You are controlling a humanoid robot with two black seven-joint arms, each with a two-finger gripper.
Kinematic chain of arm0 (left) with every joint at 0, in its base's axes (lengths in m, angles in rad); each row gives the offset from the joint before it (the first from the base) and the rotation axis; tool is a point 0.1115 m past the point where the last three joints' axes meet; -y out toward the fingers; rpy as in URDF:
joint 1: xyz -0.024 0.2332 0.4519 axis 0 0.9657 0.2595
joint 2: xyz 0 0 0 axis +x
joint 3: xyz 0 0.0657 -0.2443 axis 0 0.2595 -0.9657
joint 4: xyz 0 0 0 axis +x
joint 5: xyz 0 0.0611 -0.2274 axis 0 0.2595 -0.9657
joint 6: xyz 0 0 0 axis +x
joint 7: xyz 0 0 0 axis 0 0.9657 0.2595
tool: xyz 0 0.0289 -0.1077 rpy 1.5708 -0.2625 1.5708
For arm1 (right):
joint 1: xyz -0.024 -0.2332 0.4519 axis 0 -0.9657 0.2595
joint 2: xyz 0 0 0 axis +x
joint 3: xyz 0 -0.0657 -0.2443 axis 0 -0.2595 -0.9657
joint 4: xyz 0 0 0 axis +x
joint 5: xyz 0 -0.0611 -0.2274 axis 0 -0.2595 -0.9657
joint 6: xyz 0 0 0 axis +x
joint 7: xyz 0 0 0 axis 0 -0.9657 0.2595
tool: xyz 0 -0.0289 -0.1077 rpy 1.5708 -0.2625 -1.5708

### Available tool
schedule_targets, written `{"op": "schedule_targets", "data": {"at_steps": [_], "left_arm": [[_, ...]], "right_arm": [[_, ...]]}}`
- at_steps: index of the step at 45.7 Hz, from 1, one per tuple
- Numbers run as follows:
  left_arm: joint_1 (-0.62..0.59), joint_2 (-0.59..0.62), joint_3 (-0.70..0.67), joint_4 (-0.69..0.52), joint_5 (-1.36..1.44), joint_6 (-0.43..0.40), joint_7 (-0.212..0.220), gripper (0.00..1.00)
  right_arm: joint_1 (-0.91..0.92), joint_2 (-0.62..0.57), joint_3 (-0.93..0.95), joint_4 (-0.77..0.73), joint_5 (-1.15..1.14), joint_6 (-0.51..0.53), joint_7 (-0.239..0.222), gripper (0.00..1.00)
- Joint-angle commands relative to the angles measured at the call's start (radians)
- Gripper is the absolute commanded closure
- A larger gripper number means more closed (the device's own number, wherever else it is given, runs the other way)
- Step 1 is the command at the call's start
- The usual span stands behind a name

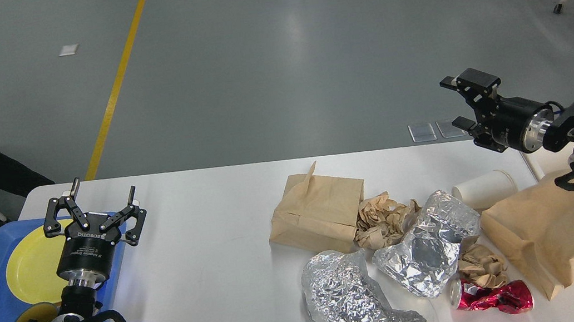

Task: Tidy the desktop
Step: 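Lift the brown paper bag and carry it toward the white bin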

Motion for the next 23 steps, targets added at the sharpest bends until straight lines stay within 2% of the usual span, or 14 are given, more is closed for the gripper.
{"op": "schedule_targets", "data": {"at_steps": [1, 5, 11, 15, 20, 22, 23], "left_arm": [[0.000, 0.000, -0.001, 0.000, 0.000, 0.000, 0.000, 0.03], [0.000, 0.000, 0.001, 0.000, 0.000, 0.000, 0.000, 0.03], [0.000, 0.000, 0.001, 0.000, 0.000, 0.000, 0.000, 0.03], [0.002, 0.000, -0.001, 0.000, 0.000, 0.000, 0.000, 0.03], [0.002, 0.000, -0.001, 0.000, 0.000, 0.000, 0.000, 0.03], [0.000, 0.000, -0.001, 0.000, 0.000, 0.000, 0.000, 0.03], [0.002, 0.000, 0.001, 0.000, 0.000, 0.000, 0.000, 0.03]], "right_arm": [[0.256, 0.040, -0.374, 0.007, 0.008, 0.040, 0.000, 0.00], [0.388, 0.097, -0.532, 0.011, 0.015, 0.144, 0.000, 0.00], [0.589, 0.199, -0.750, 0.019, 0.031, 0.442, 0.000, 0.00], [0.718, 0.282, -0.877, 0.034, 0.046, 0.581, -0.003, 0.00], [0.894, 0.315, -0.986, 0.202, 0.041, 0.599, -0.028, 0.00], [0.971, 0.315, -1.009, 0.276, 0.038, 0.599, -0.070, 0.00], [1.006, 0.315, -1.019, 0.311, 0.038, 0.599, -0.107, 0.00]]}}
